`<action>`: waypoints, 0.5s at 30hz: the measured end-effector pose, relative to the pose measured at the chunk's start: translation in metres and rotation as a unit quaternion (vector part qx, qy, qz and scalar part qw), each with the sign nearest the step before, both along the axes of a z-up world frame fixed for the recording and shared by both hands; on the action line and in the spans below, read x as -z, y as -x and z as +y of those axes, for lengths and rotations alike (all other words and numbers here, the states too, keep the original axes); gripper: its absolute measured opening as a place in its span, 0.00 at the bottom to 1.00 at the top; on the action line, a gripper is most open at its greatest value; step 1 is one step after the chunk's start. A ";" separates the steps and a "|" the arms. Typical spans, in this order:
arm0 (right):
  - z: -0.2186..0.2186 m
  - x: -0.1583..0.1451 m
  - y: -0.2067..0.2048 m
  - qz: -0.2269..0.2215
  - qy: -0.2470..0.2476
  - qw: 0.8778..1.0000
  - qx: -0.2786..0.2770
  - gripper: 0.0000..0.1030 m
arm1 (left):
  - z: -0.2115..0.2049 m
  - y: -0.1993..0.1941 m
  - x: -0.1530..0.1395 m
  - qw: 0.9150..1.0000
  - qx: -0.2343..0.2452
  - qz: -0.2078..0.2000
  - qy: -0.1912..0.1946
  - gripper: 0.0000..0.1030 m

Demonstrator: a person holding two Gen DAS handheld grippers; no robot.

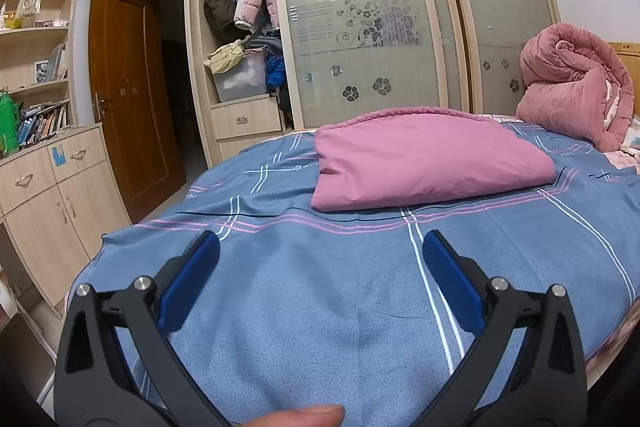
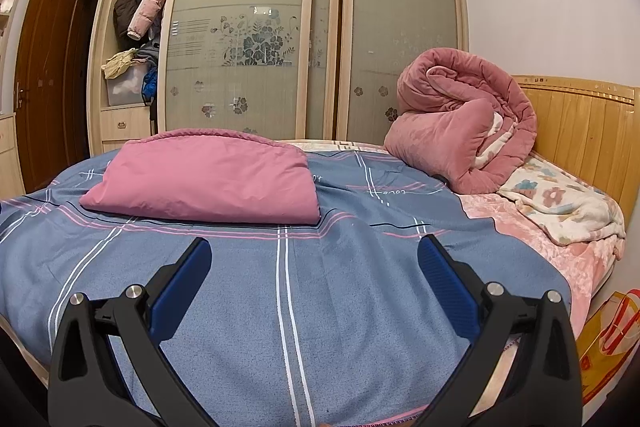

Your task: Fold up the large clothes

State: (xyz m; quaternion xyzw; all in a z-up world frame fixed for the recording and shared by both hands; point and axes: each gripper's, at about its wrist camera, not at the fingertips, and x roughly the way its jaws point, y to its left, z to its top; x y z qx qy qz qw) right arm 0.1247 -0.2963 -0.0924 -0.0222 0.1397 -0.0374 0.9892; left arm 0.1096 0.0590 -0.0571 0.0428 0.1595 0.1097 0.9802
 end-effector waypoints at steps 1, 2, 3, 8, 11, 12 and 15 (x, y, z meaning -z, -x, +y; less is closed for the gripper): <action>0.000 0.000 0.000 0.000 0.000 1.000 0.000 0.99 | 0.000 0.000 0.000 1.000 0.000 0.000 0.000 0.98; 0.000 0.000 0.000 0.000 0.001 1.000 0.000 0.99 | 0.000 0.000 0.000 1.000 0.000 0.000 0.000 0.98; 0.000 0.000 0.000 0.000 0.002 1.000 0.000 0.99 | 0.000 0.000 0.000 1.000 0.000 0.000 -0.001 0.98; -0.001 0.001 0.000 0.000 0.002 1.000 -0.001 0.99 | 0.000 -0.001 0.000 1.000 0.000 0.000 0.001 0.98; -0.001 0.001 0.001 0.000 0.002 1.000 -0.001 0.99 | 0.000 0.000 0.000 1.000 0.001 0.000 0.000 0.98; -0.001 0.001 0.000 0.000 0.002 1.000 -0.001 0.99 | 0.000 0.000 0.000 1.000 0.001 0.000 0.000 0.98; -0.001 0.001 0.000 0.000 0.003 1.000 -0.002 0.99 | 0.000 -0.001 0.000 1.000 0.001 0.000 0.000 0.98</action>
